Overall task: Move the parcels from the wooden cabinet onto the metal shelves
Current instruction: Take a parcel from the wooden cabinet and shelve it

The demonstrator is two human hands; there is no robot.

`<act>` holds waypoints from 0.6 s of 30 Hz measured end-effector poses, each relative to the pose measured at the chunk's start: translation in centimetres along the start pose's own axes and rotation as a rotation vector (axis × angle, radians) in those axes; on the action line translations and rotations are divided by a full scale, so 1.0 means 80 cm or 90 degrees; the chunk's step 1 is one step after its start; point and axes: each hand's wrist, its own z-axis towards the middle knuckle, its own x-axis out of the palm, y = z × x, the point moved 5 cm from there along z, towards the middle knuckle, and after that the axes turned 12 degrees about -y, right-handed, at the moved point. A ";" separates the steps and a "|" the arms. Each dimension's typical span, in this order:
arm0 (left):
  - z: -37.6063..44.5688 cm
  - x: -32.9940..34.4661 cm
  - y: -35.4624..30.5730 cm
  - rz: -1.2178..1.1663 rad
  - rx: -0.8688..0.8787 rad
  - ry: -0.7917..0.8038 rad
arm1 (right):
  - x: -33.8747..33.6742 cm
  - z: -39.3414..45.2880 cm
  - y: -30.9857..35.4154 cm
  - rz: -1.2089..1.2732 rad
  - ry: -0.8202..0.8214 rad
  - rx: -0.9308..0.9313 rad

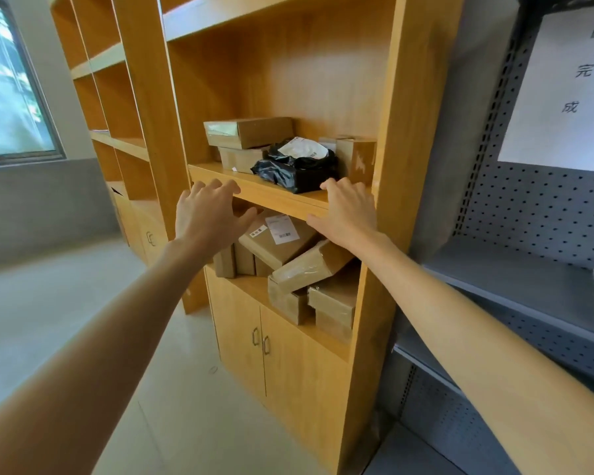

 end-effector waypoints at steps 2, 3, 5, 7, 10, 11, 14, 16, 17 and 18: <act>0.014 0.015 0.018 0.005 -0.003 0.001 | 0.022 0.018 0.011 -0.008 -0.003 -0.004; 0.022 0.024 0.028 0.005 -0.003 0.001 | 0.034 0.029 0.016 -0.013 -0.005 -0.002; 0.042 0.046 0.047 0.005 -0.002 -0.001 | 0.061 0.052 0.023 -0.022 -0.008 0.000; 0.066 0.071 0.066 0.007 -0.001 -0.002 | 0.089 0.080 0.029 -0.025 -0.008 -0.001; 0.110 0.111 0.090 0.014 0.007 0.000 | 0.133 0.128 0.035 -0.022 -0.008 0.004; 0.127 0.122 0.097 0.017 0.011 -0.003 | 0.146 0.146 0.037 -0.020 -0.009 0.006; 0.183 0.153 0.115 0.019 0.018 -0.007 | 0.181 0.199 0.044 -0.014 -0.015 0.007; 0.216 0.175 0.127 0.023 0.021 -0.010 | 0.202 0.234 0.048 -0.018 -0.023 0.003; 0.232 0.187 0.134 0.023 0.021 -0.012 | 0.213 0.249 0.051 -0.020 -0.025 0.002; 0.245 0.198 0.141 0.019 0.020 -0.012 | 0.223 0.263 0.053 -0.021 -0.026 0.003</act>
